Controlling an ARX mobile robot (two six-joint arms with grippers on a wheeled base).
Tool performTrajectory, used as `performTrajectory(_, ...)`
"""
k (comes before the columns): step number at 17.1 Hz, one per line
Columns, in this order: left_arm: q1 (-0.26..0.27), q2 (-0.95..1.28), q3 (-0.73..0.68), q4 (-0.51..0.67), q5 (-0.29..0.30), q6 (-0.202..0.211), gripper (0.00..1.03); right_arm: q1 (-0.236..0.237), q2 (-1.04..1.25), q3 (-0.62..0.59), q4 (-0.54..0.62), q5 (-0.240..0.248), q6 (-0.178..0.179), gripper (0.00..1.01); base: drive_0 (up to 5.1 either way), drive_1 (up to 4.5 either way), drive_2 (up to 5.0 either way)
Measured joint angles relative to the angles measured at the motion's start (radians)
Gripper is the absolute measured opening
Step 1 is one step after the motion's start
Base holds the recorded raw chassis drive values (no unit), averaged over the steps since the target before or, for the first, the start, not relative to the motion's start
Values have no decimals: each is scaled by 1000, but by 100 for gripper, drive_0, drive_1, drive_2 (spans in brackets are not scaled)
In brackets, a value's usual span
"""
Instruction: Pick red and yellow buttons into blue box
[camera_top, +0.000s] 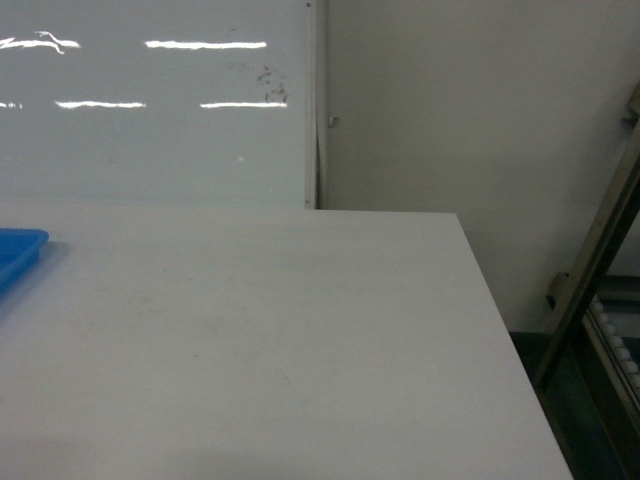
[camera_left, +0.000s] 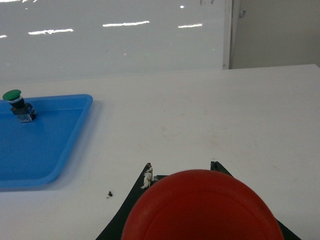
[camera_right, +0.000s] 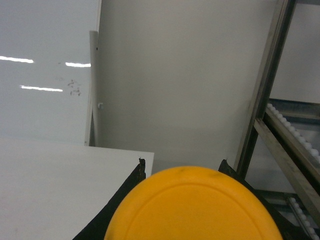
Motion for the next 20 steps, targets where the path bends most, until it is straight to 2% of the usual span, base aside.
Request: performTrajectory(20, 0, 1, 0, -3, 0, 0, 26, 0, 0, 0, -2, 0, 0, 39, 414, -448, 40)
